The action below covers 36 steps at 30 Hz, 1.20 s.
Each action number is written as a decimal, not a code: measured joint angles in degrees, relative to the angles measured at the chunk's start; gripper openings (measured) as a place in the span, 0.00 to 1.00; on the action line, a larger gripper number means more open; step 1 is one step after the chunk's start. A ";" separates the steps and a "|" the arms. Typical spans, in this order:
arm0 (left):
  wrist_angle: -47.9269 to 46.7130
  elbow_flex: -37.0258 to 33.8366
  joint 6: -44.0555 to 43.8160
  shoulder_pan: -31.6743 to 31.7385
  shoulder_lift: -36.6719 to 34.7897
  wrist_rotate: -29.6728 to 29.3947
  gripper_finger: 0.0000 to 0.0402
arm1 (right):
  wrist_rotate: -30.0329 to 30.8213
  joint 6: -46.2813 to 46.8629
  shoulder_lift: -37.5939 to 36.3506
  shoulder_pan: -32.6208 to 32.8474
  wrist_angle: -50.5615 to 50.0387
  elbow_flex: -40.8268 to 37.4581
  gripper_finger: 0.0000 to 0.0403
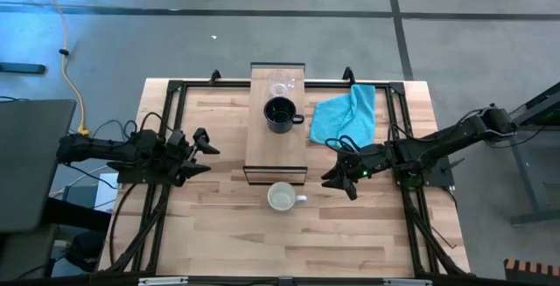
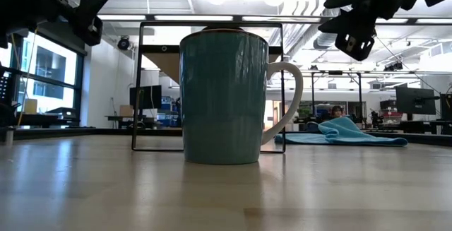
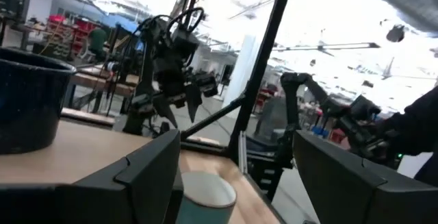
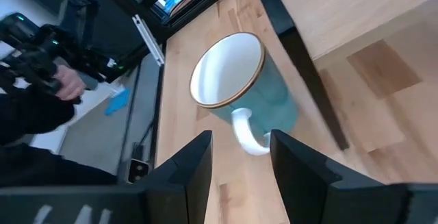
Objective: Stack small to large cups/mugs on shelf
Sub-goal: Put the blue mug on the shelf
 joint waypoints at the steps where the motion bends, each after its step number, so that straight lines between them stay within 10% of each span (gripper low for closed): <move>1: 0.04 -0.12 0.02 0.00 -0.18 0.18 0.67 | -0.20 0.54 0.00 0.00 0.11 0.00 0.34; 18: -6.29 -0.17 -9.53 0.04 -0.92 -11.66 0.68 | -0.49 0.41 0.00 -0.74 1.22 0.02 0.34; 28: -0.75 -0.15 -3.37 -0.02 -0.94 0.61 0.68 | -3.15 -4.39 0.00 1.81 3.90 1.91 0.34; 36: -1.96 -0.15 0.49 0.02 -0.94 -0.31 0.68 | 0.62 -9.45 4.40 4.93 -2.75 8.61 0.34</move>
